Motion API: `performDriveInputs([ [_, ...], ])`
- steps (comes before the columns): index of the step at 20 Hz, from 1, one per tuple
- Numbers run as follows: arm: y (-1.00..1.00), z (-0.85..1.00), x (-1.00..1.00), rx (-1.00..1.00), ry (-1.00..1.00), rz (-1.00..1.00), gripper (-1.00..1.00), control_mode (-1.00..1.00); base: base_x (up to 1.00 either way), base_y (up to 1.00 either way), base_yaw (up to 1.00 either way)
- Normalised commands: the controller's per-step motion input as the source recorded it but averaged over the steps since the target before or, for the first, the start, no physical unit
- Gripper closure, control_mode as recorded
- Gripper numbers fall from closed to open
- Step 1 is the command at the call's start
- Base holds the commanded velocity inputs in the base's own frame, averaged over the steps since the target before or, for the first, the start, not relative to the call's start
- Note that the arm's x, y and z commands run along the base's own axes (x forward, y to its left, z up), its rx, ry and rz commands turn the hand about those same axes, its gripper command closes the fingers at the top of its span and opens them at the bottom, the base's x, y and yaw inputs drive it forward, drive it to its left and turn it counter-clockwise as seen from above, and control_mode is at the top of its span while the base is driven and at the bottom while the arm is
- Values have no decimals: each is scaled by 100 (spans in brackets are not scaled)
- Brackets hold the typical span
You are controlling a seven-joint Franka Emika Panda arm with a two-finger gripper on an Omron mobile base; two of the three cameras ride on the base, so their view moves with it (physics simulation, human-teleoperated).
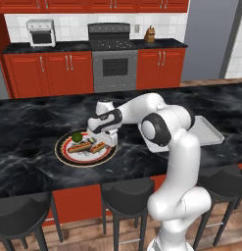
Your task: Place one cooked food and one vegetable from the large plate to each tupperware container.
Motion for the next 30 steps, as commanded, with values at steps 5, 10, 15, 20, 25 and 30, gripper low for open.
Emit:
performDriveInputs([
  [5,4,-34,30,0,2,0,-100,-100,0,0,0],
  [10,0,-49,0,0,0,0,100,-100,0,0,0],
  [15,0,-27,-3,0,0,0,100,-100,0,0,0],
  [20,0,5,-11,0,-2,0,100,-100,0,0,0],
  [25,-47,82,-49,3,-20,0,100,-100,0,0,0],
  [30,-93,59,-31,4,-6,0,100,-100,0,0,0],
])
